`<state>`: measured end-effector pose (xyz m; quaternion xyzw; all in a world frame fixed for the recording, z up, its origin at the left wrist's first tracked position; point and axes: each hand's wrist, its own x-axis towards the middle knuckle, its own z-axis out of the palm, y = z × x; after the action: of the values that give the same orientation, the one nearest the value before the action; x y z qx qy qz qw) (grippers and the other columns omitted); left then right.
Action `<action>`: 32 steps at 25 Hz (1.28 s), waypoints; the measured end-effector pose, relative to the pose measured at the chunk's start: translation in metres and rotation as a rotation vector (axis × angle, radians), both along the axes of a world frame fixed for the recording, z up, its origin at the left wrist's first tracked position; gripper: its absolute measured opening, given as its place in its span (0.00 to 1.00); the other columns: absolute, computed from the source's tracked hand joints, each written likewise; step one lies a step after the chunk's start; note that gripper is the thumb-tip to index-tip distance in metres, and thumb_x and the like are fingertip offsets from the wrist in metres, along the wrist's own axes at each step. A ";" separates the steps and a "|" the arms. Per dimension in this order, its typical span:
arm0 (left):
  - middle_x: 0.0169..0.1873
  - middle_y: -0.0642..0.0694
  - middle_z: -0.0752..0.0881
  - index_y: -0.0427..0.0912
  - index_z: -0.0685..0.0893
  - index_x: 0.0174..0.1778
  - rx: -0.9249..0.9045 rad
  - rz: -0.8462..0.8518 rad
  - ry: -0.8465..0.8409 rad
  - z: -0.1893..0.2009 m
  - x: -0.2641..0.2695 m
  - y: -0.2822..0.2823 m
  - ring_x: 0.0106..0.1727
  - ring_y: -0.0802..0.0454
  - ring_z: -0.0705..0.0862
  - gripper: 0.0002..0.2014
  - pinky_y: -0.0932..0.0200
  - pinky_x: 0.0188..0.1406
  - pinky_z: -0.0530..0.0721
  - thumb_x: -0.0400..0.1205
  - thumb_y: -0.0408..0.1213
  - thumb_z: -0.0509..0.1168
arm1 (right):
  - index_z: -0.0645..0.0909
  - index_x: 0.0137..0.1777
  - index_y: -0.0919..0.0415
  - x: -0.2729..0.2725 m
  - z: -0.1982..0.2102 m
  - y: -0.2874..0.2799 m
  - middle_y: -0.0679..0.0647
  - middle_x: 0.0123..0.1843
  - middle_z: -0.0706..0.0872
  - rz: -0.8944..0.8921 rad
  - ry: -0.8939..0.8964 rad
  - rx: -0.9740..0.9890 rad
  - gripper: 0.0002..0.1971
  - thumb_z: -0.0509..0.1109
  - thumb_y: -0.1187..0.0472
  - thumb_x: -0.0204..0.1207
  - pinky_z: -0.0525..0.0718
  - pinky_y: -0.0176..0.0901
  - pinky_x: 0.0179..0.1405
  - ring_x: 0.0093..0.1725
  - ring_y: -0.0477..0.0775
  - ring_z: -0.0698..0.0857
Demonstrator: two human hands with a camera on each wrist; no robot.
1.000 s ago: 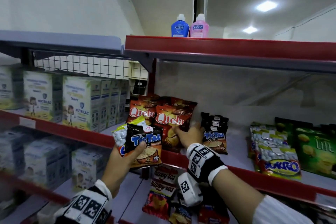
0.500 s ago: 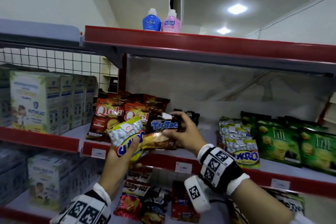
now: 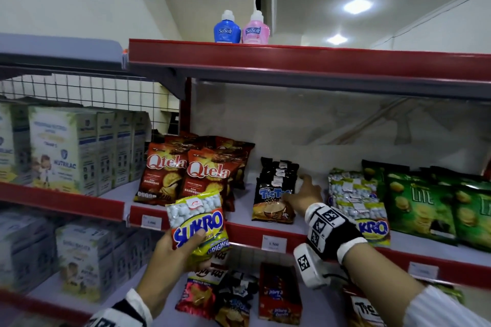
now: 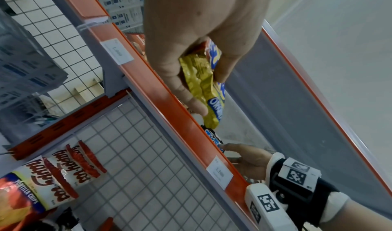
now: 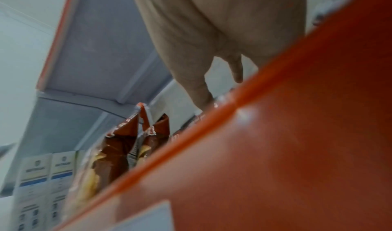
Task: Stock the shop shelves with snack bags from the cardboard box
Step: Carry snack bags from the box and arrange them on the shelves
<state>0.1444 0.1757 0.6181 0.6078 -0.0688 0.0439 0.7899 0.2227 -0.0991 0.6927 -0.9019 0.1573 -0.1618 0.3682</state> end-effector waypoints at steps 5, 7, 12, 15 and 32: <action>0.47 0.49 0.93 0.45 0.85 0.55 0.071 -0.097 -0.129 0.013 -0.001 -0.055 0.48 0.52 0.91 0.11 0.59 0.45 0.87 0.76 0.36 0.70 | 0.64 0.76 0.43 -0.065 0.019 -0.005 0.52 0.73 0.74 0.467 -0.265 0.226 0.39 0.78 0.45 0.66 0.85 0.50 0.56 0.62 0.57 0.84; 0.45 0.52 0.93 0.44 0.85 0.53 0.080 -0.155 -0.188 0.018 -0.002 -0.084 0.44 0.58 0.91 0.10 0.70 0.38 0.85 0.77 0.33 0.70 | 0.62 0.75 0.34 -0.088 0.018 -0.009 0.49 0.64 0.78 0.671 -0.189 0.288 0.43 0.82 0.53 0.64 0.86 0.37 0.40 0.46 0.45 0.89; 0.48 0.49 0.92 0.42 0.84 0.56 0.108 -0.331 -0.219 0.023 -0.003 -0.153 0.51 0.55 0.90 0.10 0.67 0.48 0.85 0.79 0.32 0.67 | 0.70 0.70 0.37 -0.117 0.017 -0.059 0.53 0.39 0.79 0.560 -0.234 0.246 0.39 0.80 0.70 0.65 0.82 0.37 0.38 0.34 0.42 0.80; 0.48 0.49 0.89 0.39 0.84 0.54 0.215 -0.220 -0.303 0.025 0.015 -0.171 0.52 0.55 0.86 0.08 0.71 0.49 0.81 0.80 0.33 0.68 | 0.67 0.73 0.55 -0.126 0.026 -0.101 0.66 0.54 0.84 0.353 -0.271 0.268 0.37 0.79 0.71 0.66 0.84 0.52 0.50 0.42 0.55 0.81; 0.42 0.59 0.87 0.58 0.82 0.42 0.919 -0.036 -0.327 0.023 0.035 -0.172 0.51 0.56 0.84 0.04 0.56 0.68 0.70 0.81 0.51 0.65 | 0.69 0.65 0.51 -0.108 -0.019 -0.153 0.56 0.60 0.86 0.037 -0.244 0.083 0.30 0.80 0.64 0.68 0.86 0.49 0.52 0.52 0.53 0.86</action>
<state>0.1791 0.0036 0.6410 0.8775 -0.2148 0.0900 0.4191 0.1152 -0.2521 0.6736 -0.8622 0.1014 -0.2571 0.4245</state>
